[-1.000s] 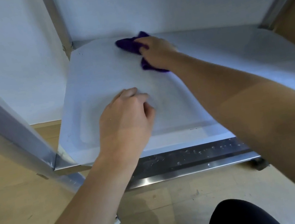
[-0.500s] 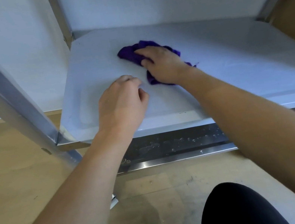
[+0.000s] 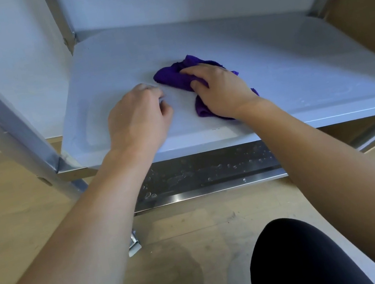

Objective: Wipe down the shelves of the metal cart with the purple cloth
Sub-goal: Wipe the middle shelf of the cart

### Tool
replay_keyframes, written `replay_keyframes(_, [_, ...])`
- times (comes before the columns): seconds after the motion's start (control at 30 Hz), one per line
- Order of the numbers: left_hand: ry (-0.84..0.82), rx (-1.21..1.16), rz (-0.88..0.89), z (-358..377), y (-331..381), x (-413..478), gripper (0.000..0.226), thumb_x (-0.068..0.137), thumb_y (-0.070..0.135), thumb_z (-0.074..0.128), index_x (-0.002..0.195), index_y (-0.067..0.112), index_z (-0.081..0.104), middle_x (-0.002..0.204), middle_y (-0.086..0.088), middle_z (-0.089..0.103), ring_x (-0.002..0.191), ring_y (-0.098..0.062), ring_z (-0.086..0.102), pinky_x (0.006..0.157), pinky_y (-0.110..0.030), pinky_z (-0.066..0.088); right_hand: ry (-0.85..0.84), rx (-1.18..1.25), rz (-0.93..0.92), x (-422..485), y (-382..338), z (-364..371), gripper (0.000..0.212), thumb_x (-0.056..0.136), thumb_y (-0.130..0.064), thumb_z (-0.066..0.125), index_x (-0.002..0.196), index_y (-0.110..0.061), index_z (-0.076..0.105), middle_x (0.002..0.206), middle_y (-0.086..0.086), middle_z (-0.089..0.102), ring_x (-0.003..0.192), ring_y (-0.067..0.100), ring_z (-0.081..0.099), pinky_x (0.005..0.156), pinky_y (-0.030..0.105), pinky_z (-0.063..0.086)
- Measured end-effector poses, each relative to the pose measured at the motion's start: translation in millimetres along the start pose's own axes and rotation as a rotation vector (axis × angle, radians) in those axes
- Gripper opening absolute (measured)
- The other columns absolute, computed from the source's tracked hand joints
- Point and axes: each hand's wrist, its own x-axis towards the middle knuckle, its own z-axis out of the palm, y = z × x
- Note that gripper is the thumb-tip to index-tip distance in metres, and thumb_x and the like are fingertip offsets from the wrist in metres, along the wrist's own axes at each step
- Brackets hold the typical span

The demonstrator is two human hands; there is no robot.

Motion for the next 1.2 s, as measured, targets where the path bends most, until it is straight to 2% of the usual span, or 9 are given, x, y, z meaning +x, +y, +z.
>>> replay_keyframes(0.13, [-0.046, 0.138, 0.023, 1.8, 15.7, 0.6, 0.024, 0.093, 0.011, 0.048, 0.109, 0.008, 0.066, 0.115, -0.008, 0.063, 0.099, -0.034, 0.060, 0.075, -0.041, 0.047, 0.024, -0.004, 0.056, -7.4, 13.4, -9.5, 0.039, 0.100, -0.023, 0.039, 0.137, -0.033, 0.049, 0.142, -0.010, 0.050, 0.129, 0.017, 0.045, 0.093, 0.031, 0.041])
replay_keyframes(0.23, [-0.008, 0.050, 0.145, 8.7, 51.6, -7.3, 0.021, 0.094, 0.017, 0.047, 0.102, 0.009, 0.065, 0.109, -0.007, 0.062, 0.093, -0.031, 0.060, 0.065, -0.036, 0.039, 0.041, -0.017, 0.069, -9.3, 18.9, -12.8, 0.039, 0.100, -0.021, 0.039, 0.136, -0.032, 0.051, 0.141, -0.009, 0.051, 0.127, 0.016, 0.047, 0.090, 0.028, 0.040])
replay_keyframes(0.37, [0.005, -0.018, 0.239, 28.3, 83.4, -16.9, 0.016, 0.096, 0.018, 0.045, 0.092, 0.010, 0.058, 0.100, -0.007, 0.058, 0.088, -0.030, 0.057, 0.063, -0.034, 0.030, 0.057, -0.033, 0.099, -14.2, 28.6, -17.6, 0.039, 0.099, -0.021, 0.039, 0.134, -0.033, 0.051, 0.137, -0.010, 0.053, 0.124, 0.013, 0.049, 0.085, 0.025, 0.039])
replay_keyframes(0.47, [0.011, -0.055, 0.253, 38.3, 82.7, -16.0, 0.019, 0.094, 0.015, 0.047, 0.087, 0.005, 0.062, 0.097, -0.010, 0.059, 0.085, -0.033, 0.057, 0.064, -0.038, 0.041, 0.078, -0.057, 0.125, -26.5, 47.7, -29.1, 0.039, 0.099, -0.021, 0.039, 0.135, -0.032, 0.051, 0.138, -0.009, 0.053, 0.123, 0.017, 0.050, 0.083, 0.027, 0.039])
replay_keyframes(0.57, [-0.003, -0.075, 0.235, 39.4, 81.1, -15.1, 0.018, 0.092, 0.012, 0.048, 0.089, 0.003, 0.064, 0.101, -0.011, 0.061, 0.085, -0.034, 0.058, 0.070, -0.044, 0.049, 0.071, -0.096, 0.167, -42.9, 74.0, -47.1, 0.039, 0.100, -0.023, 0.039, 0.137, -0.032, 0.048, 0.139, -0.007, 0.052, 0.124, 0.021, 0.049, 0.087, 0.030, 0.039])
replay_keyframes(0.73, [-0.033, 0.014, 0.221, 37.5, 88.8, -14.3, 0.016, 0.091, 0.010, 0.049, 0.091, 0.003, 0.064, 0.103, -0.012, 0.059, 0.086, -0.034, 0.056, 0.069, -0.042, 0.046, 0.073, -0.123, 0.270, -61.2, 106.2, -68.0, 0.040, 0.101, -0.024, 0.037, 0.139, -0.034, 0.046, 0.140, -0.005, 0.050, 0.125, 0.023, 0.047, 0.087, 0.033, 0.039])
replay_keyframes(0.9, [-0.066, 0.070, 0.208, 38.3, 101.4, -13.4, 0.020, 0.092, 0.008, 0.048, 0.103, 0.003, 0.065, 0.110, -0.014, 0.059, 0.097, -0.036, 0.054, 0.078, -0.044, 0.045, 0.122, -0.159, 0.231, -58.1, 112.0, -60.2, 0.039, 0.100, -0.021, 0.038, 0.137, -0.028, 0.049, 0.137, -0.005, 0.053, 0.124, 0.022, 0.048, 0.084, 0.032, 0.041])
replay_keyframes(1.0, [-0.049, 0.034, 0.182, 41.6, 113.9, -14.0, 0.020, 0.092, 0.013, 0.048, 0.098, 0.004, 0.065, 0.107, -0.013, 0.059, 0.096, -0.035, 0.055, 0.077, -0.042, 0.044, 0.140, -0.161, 0.217, -57.2, 113.7, -56.8, 0.040, 0.099, -0.020, 0.037, 0.136, -0.027, 0.050, 0.134, -0.004, 0.055, 0.124, 0.023, 0.049, 0.086, 0.036, 0.046])
replay_keyframes(1.2, [-0.064, 0.023, 0.275, 55.4, 168.0, -28.8, 0.021, 0.094, 0.016, 0.050, 0.102, 0.007, 0.066, 0.107, -0.010, 0.060, 0.097, -0.032, 0.057, 0.076, -0.040, 0.045, 0.147, -0.147, 0.196, -58.3, 116.4, -54.7, 0.040, 0.098, -0.021, 0.035, 0.135, -0.027, 0.050, 0.133, -0.003, 0.055, 0.126, 0.022, 0.048, 0.090, 0.040, 0.048])
